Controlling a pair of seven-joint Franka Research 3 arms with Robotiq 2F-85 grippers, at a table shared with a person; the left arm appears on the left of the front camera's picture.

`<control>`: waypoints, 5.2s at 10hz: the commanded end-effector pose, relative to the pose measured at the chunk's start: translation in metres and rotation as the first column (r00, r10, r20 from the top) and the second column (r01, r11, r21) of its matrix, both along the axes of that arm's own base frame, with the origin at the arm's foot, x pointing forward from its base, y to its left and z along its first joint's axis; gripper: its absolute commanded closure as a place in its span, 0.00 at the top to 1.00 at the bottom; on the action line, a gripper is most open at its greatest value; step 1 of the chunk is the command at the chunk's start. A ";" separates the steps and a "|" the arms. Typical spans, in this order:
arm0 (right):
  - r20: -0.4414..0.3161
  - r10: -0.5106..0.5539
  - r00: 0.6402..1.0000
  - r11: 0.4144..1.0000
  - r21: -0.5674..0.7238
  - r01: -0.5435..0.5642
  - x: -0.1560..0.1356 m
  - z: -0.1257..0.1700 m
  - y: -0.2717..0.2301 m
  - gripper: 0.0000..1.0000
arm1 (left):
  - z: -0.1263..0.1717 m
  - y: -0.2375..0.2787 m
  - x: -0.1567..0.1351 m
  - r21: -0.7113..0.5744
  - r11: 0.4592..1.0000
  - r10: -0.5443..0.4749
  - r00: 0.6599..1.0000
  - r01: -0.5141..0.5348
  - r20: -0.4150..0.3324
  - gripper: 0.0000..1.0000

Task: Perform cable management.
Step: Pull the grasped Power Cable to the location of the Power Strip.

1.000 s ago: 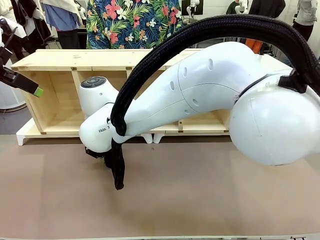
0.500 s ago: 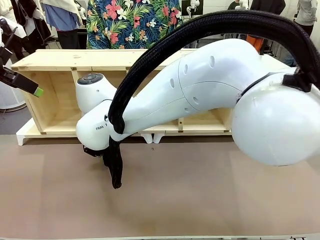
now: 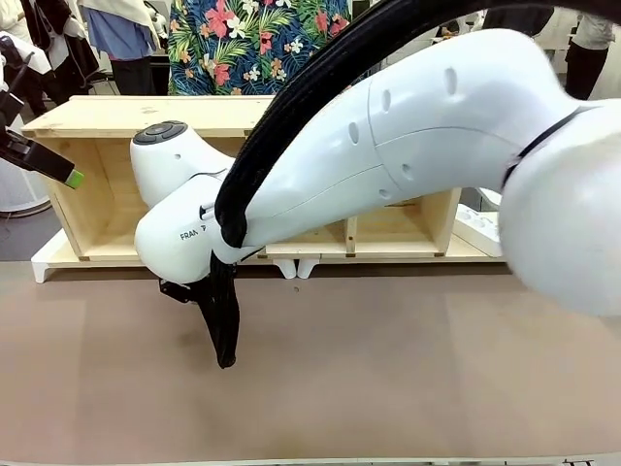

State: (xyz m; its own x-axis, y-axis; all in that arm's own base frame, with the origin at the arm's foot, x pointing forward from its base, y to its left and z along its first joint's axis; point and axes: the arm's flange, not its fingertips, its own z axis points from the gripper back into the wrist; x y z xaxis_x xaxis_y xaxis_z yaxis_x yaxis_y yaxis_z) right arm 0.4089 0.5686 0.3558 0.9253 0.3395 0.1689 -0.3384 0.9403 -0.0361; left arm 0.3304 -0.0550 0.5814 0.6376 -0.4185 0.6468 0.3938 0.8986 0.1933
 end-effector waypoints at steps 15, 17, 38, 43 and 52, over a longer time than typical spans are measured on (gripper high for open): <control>0.131 -0.303 0.944 0.953 0.023 0.302 -0.115 0.037 -0.159 0.15 | 0.001 0.000 0.000 -0.002 1.000 0.002 1.000 -0.002 0.006 1.00; 0.087 -0.270 0.959 0.961 -0.046 0.274 -0.105 0.038 -0.149 0.15 | 0.001 0.000 0.000 -0.002 1.000 0.002 1.000 -0.002 0.006 1.00; 0.225 -0.504 0.834 0.858 0.024 0.512 -0.209 0.074 -0.315 0.15 | 0.001 0.000 0.000 -0.002 1.000 0.002 1.000 -0.002 0.006 1.00; 0.222 -0.634 0.741 0.770 0.090 0.632 -0.202 0.087 -0.380 0.15 | 0.001 0.000 0.000 -0.002 1.000 0.002 1.000 -0.002 0.006 1.00; 0.376 -0.503 0.778 0.852 0.066 0.519 -0.126 0.109 -0.464 0.15 | 0.001 0.000 0.000 -0.002 1.000 0.002 1.000 -0.002 0.006 1.00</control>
